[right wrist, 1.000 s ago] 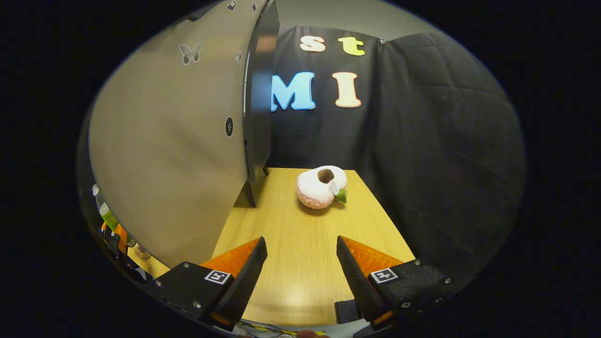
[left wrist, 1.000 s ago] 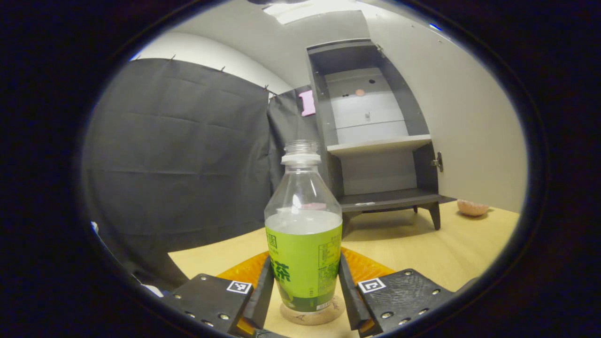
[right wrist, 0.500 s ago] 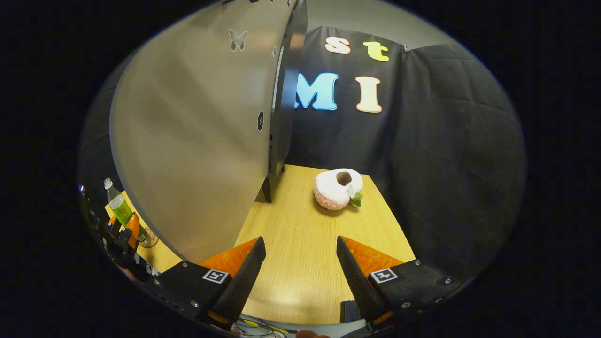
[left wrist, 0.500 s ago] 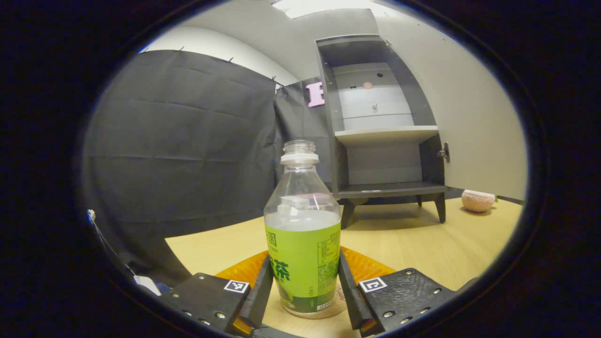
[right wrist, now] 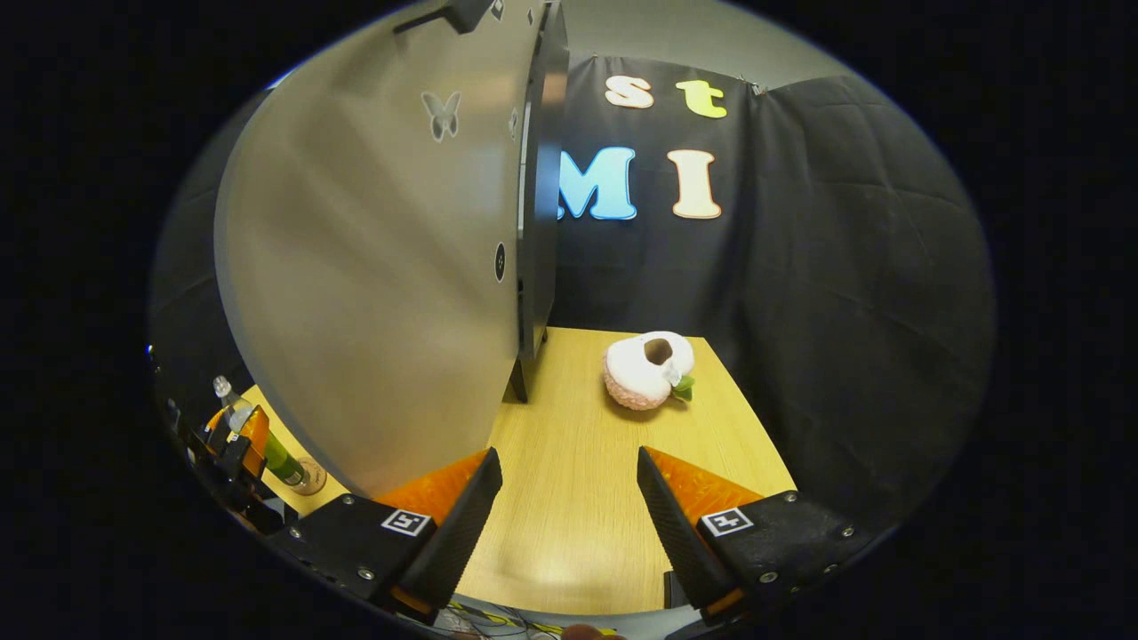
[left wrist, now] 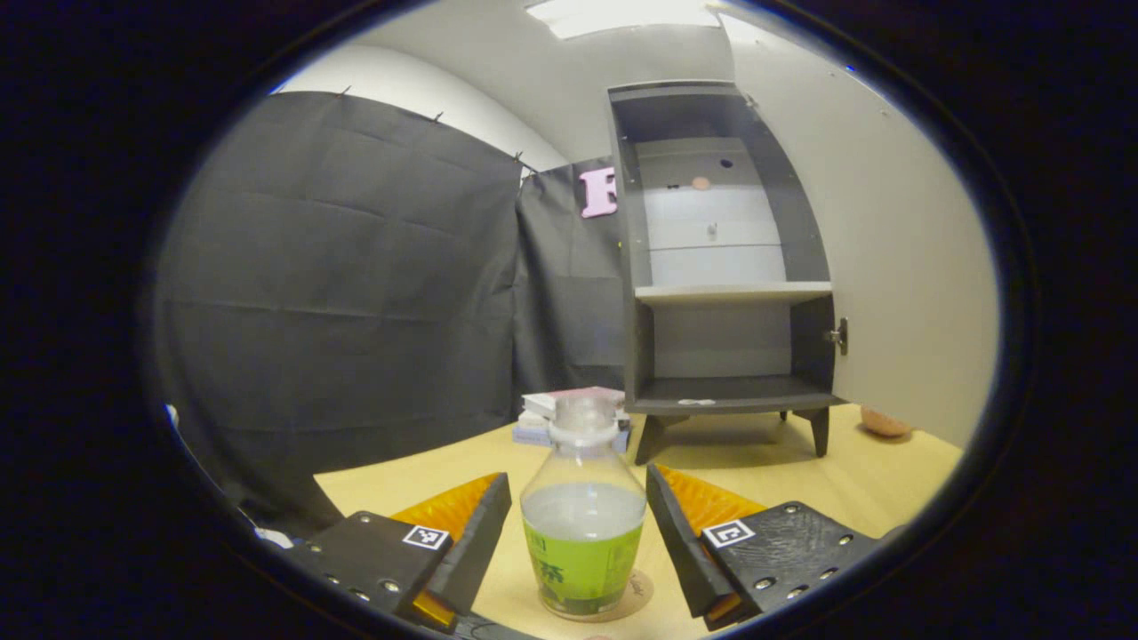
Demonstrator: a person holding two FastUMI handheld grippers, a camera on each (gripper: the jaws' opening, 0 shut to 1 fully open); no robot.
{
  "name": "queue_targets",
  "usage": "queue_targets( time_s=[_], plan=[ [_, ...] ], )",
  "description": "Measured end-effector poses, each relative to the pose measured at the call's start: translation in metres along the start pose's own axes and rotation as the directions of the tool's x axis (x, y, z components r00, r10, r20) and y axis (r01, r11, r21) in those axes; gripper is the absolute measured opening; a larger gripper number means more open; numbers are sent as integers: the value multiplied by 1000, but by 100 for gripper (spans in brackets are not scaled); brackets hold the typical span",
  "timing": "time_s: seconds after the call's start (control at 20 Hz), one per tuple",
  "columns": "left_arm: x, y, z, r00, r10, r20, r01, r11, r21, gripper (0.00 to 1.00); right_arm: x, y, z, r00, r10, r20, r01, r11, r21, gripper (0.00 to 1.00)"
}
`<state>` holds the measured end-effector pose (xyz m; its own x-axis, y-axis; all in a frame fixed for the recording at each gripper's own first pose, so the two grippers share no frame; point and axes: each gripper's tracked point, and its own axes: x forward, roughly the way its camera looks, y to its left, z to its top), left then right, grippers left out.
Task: Open the cabinet door with the right hand, grasp the bottle in the cabinet with the left hand and place it on the coaster, then close the cabinet door with the right hand.
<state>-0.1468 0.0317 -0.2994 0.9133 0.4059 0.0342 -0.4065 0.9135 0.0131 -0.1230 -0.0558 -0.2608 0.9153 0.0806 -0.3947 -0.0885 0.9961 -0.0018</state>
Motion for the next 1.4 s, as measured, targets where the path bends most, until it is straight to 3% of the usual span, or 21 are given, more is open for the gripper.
queue_targets(
  time_s=[0.35, 0.5, 0.6, 0.65, 0.8, 0.9, 1.0, 1.05, 1.15, 1.2, 1.25, 1.35, 1.4],
  plan=[
    [-7, -7, 133, 993, -104, 57, 101, 994, 52, 93, -23, -20, 57, 997, -12, 81, 3, 993, 121, 94],
    [-19, -21, 190, 988, -147, 56, 147, 989, 0, 87, -42, -31, 98, 991, -8, 136, -9, 992, 127, 96],
    [-30, -6, 235, 992, -100, 77, 100, 995, 8, 92, -59, -30, 127, 981, 15, 191, -45, 987, 154, 96],
    [-34, -6, 250, 991, -117, 69, 118, 993, -10, 92, -69, -30, 143, 974, 26, 225, -63, 985, 159, 95],
    [-42, -23, 274, 980, -196, 22, 197, 976, -91, 87, -96, -34, 186, 942, 42, 332, -94, 986, 139, 94],
    [-43, -10, 303, 983, -177, 40, 179, 983, -34, 87, -108, -24, 203, 922, 89, 376, -142, 983, 115, 94],
    [-46, -13, 321, 980, -193, 50, 194, 981, -13, 93, -121, -12, 215, 901, 138, 412, -191, 978, 88, 94],
    [-48, -21, 324, 975, -214, 54, 215, 976, -17, 87, -126, -6, 218, 893, 158, 421, -209, 975, 77, 94],
    [-49, -28, 332, 966, -249, 73, 250, 968, -9, 87, -129, -2, 220, 893, 159, 421, -200, 978, 56, 91],
    [-47, -29, 334, 962, -260, 83, 260, 965, 5, 94, -130, -2, 216, 900, 148, 411, -191, 979, 65, 93],
    [-43, -31, 335, 959, -270, 88, 269, 963, 16, 93, -126, 0, 216, 904, 136, 405, -190, 977, 96, 93],
    [-31, -38, 326, 951, -301, 73, 300, 954, 18, 81, -124, 9, 214, 914, 123, 386, -187, 973, 134, 90],
    [-23, -42, 325, 945, -320, 68, 320, 948, 11, 80, -124, 16, 215, 918, 122, 379, -183, 974, 131, 94]
  ],
)
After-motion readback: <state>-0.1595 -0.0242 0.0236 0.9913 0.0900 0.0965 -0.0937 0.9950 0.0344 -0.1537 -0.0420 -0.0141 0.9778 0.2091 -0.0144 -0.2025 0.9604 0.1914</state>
